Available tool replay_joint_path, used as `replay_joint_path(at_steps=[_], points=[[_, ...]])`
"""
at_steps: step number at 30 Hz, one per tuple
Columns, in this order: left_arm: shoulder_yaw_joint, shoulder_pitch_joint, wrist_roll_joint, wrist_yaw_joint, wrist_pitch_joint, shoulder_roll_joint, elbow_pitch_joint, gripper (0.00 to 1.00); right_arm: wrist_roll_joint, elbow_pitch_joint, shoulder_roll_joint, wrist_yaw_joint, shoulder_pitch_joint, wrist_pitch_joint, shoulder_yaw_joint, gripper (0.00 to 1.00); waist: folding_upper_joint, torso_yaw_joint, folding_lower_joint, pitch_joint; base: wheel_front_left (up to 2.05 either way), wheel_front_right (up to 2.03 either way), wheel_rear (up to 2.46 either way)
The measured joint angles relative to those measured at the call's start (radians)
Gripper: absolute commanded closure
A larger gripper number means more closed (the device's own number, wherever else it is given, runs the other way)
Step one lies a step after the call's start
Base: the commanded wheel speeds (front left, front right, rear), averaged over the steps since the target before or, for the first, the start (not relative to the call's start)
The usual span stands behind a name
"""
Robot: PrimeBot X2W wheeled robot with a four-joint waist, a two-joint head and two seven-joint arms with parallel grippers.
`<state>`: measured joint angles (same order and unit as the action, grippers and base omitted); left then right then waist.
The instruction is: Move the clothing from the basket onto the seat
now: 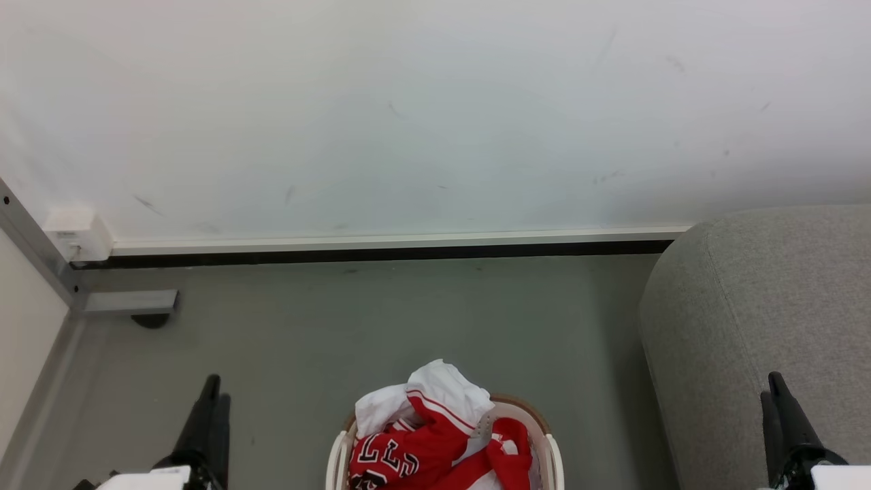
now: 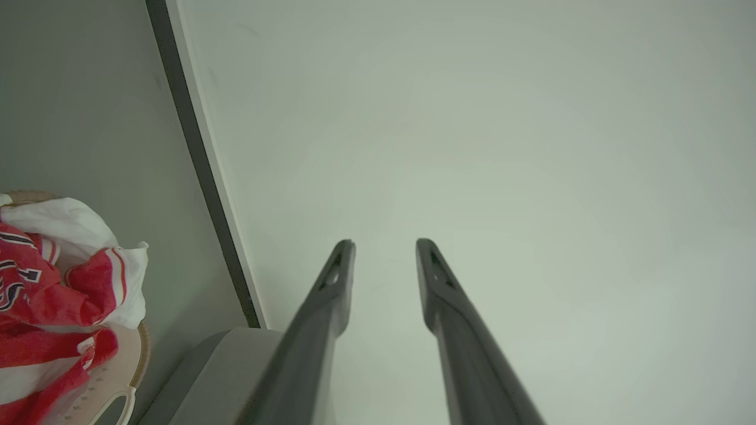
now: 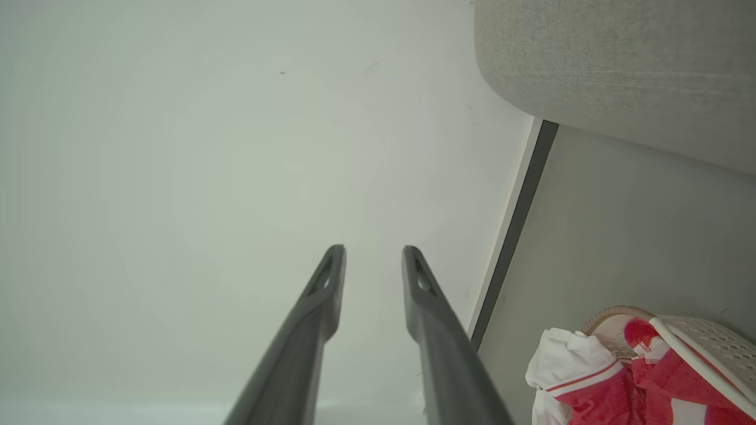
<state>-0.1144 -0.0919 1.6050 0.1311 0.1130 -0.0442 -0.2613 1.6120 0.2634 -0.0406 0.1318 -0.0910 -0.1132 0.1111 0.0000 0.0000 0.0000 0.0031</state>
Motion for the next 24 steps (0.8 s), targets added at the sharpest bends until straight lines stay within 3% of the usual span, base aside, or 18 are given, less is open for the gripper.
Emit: replay_joint_path(at_steps=[6, 11, 24], points=[[0.015, 0.020, -0.011, -0.001, -0.023, 0.005, -0.011, 0.00, -0.023, 0.013, 0.007, 0.000, 0.021, 0.022, -0.013, 0.00, 0.0000, 0.000, 0.0000, 0.000, 0.00, 0.00, 0.00], [0.024, 0.021, -0.049, -0.001, -0.046, 0.005, 0.001, 0.00, -0.119, 0.003, 0.007, 0.000, 0.021, 0.045, -0.027, 0.00, 0.0000, 0.000, 0.0000, 0.002, 0.00, 0.00, 0.00], [0.049, 0.036, -0.305, -0.008, -0.100, 0.005, 0.047, 0.00, -0.430, -0.031, -0.003, 0.000, 0.032, 0.103, -0.085, 0.00, 0.0000, 0.000, 0.0000, 0.003, 0.00, 0.00, 0.00]])
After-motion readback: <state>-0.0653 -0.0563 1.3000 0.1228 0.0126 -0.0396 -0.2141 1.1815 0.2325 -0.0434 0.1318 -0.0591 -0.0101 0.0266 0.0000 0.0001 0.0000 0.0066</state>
